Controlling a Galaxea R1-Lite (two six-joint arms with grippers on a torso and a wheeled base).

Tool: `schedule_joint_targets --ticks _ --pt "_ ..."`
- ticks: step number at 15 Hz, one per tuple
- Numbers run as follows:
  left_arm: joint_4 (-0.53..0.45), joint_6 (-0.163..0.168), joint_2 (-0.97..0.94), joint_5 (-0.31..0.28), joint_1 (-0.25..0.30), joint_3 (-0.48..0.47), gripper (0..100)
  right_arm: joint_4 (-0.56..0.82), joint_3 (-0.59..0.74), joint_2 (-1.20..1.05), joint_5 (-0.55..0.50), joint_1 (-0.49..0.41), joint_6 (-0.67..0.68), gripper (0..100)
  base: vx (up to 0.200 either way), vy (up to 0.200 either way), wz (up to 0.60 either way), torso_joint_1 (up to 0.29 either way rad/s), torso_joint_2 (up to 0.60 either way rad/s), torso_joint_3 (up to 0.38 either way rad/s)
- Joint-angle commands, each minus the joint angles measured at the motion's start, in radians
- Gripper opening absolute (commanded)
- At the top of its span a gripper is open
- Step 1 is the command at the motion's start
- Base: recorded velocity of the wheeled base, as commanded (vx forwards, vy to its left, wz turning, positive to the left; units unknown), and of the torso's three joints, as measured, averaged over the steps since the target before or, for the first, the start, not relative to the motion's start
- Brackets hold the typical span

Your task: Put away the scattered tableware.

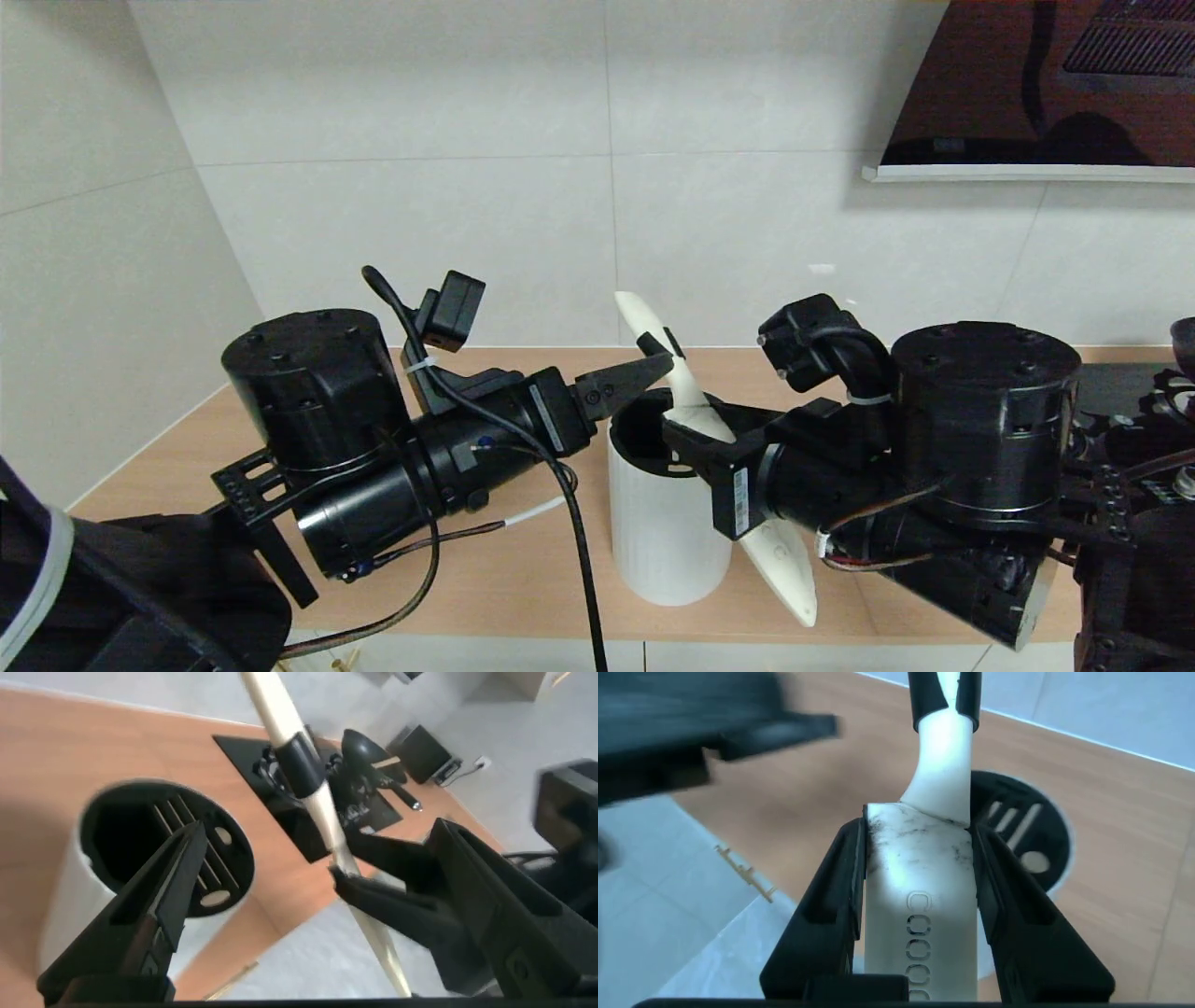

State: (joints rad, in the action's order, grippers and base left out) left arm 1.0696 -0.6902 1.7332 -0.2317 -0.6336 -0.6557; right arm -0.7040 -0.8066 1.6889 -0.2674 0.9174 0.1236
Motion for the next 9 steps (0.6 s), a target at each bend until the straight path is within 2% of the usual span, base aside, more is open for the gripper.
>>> schedule_joint_targets --ticks 1,9 --pt "0.009 -0.008 0.012 0.000 -0.005 0.001 100 -0.003 0.004 0.000 0.001 0.027 0.004 0 0.000 0.000 0.00 0.000 0.00 0.000" --pt "0.055 -0.008 0.049 0.002 -0.005 0.001 100 -0.002 0.021 0.008 0.005 0.083 0.019 0 0.000 0.000 0.00 0.000 0.00 0.000"
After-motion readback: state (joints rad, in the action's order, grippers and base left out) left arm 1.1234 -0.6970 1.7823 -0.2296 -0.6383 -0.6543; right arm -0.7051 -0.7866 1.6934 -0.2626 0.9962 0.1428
